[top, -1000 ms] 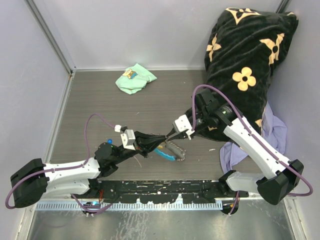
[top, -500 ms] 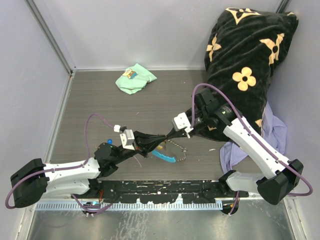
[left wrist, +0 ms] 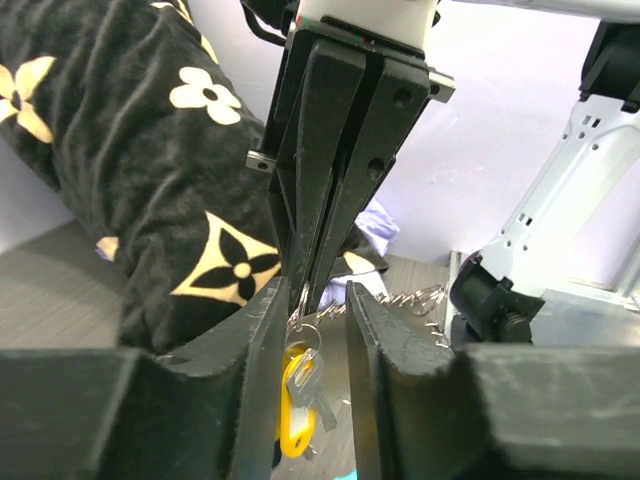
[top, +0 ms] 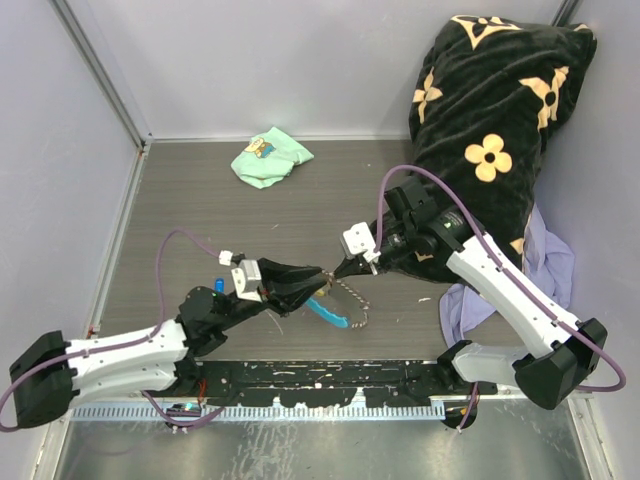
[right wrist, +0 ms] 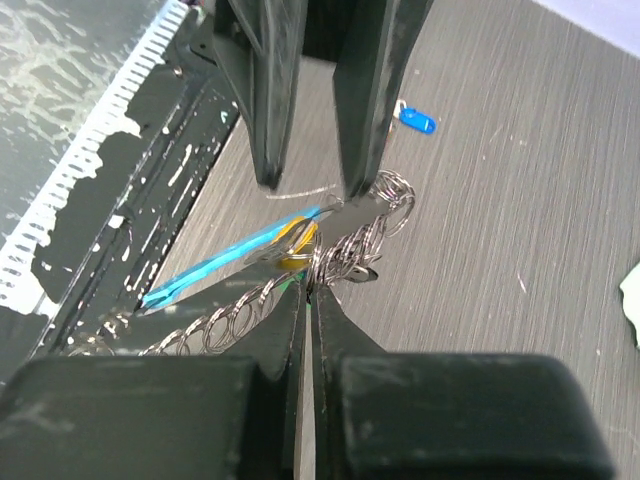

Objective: Remove the keys from the keyring
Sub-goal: Remove the key from the keyring.

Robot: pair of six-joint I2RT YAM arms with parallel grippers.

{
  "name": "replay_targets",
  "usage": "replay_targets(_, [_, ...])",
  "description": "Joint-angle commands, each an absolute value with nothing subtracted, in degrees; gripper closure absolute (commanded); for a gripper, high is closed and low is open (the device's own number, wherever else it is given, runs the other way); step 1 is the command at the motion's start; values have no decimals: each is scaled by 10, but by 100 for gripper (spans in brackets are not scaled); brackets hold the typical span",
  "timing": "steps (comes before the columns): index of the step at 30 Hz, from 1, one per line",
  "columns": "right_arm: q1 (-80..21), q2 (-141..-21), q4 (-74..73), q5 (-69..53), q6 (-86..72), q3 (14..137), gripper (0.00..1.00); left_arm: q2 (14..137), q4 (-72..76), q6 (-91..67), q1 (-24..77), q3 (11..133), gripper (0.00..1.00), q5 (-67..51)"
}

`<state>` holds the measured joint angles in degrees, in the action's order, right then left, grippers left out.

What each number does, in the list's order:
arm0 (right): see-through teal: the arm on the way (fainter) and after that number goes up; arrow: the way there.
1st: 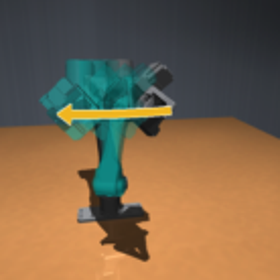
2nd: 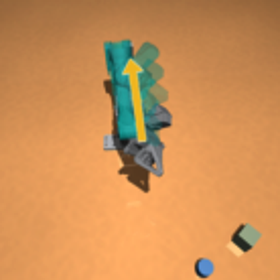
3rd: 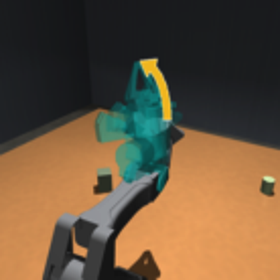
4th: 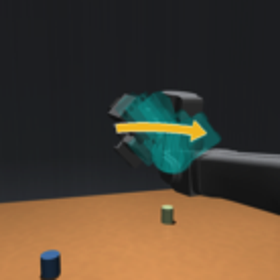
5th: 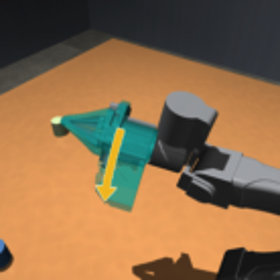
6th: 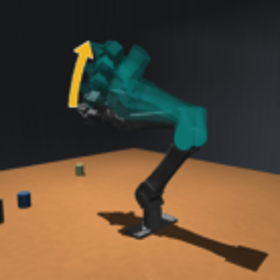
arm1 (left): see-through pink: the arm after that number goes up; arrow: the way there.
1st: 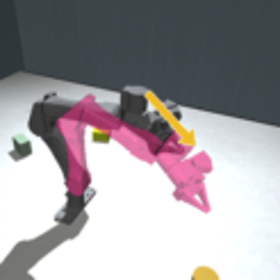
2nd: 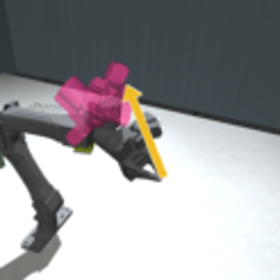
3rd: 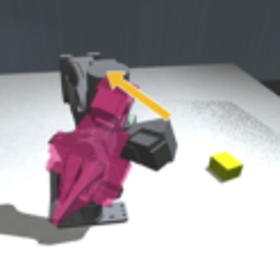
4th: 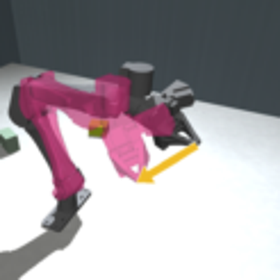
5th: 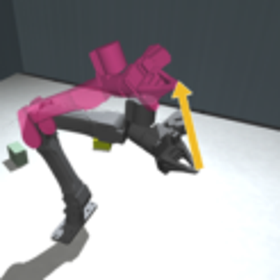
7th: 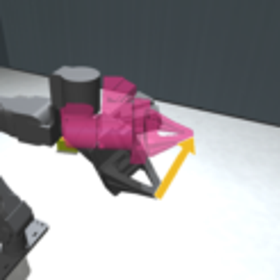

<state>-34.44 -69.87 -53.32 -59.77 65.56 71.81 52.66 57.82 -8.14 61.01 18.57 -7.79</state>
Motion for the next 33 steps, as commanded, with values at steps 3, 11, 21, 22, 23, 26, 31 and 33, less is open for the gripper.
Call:
replay_targets(3, [-355, -700, -552, -532, 644, 764, 99, 428, 379, -41, 610, 238, 58, -71])
replay_targets(11, [-388, -744, -676, -415, 660, 845, 99, 393, 208, 3, 610, 275, 48, -90])
replay_targets(21, [-445, -797, -748, -297, 572, 886, 99, 499, 438, 63, 610, 237, 56, -71])
replay_targets(22, [-445, -800, -751, -296, 570, 887, 99, 516, 462, 66, 610, 233, 59, -78])
replay_targets(23, [-445, -802, -753, -294, 568, 888, 99, 531, 481, 70, 610, 231, 60, -84])
replay_targets(26, [-446, -810, -763, -293, 568, 896, 99, 572, 520, 72, 609, 231, 61, -113])
replay_targets(31, [-446, -823, -780, -297, 569, 909, 99, 602, 551, 83, 609, 227, 62, -135])
replay_targets(33, [-446, -829, -786, -297, 571, 913, 99, 605, 541, 90, 608, 232, 62, -134])
